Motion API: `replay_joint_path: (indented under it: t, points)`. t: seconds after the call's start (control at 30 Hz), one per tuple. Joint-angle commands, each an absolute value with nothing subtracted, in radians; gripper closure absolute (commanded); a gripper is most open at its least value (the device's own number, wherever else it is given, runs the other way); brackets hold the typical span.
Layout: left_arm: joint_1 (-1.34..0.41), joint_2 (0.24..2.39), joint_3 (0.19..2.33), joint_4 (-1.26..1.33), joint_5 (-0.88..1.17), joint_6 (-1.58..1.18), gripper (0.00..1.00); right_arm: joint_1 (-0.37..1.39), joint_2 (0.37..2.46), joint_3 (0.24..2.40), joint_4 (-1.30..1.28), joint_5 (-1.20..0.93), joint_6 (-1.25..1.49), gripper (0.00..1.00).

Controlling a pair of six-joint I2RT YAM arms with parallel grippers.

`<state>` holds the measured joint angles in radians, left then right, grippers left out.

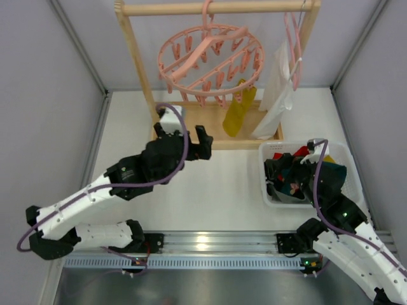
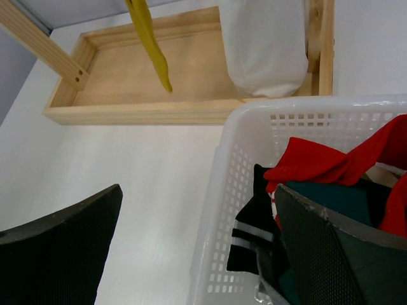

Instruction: Remove the socks clipped to the hanger

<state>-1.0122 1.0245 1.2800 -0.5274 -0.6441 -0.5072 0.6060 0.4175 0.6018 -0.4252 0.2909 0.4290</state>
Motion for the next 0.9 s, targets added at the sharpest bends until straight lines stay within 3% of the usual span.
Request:
replay_joint_path:
  t: [0.0,0.1,0.33,0.87]
  points:
    - [-1.175,1.113,1.348,-0.546,-0.889,-0.509,0.02,0.618,0.426,0.600,-0.342,0.272,0.420,0.00]
    - [-1.278,1.216,1.402,-0.546,-0.968,-0.496,0.02,0.620,0.426,0.601,-0.342,0.273,0.419,0.01]
    - [-1.247,1.403,1.568,-0.538,-0.996,-0.420,0.02,0.618,0.434,0.606,-0.337,0.275,0.426,0.01]
    - [-0.778,1.431,1.704,-0.535,-0.802,-0.429,0.02,0.618,0.463,0.568,-0.278,0.236,0.430,0.00]
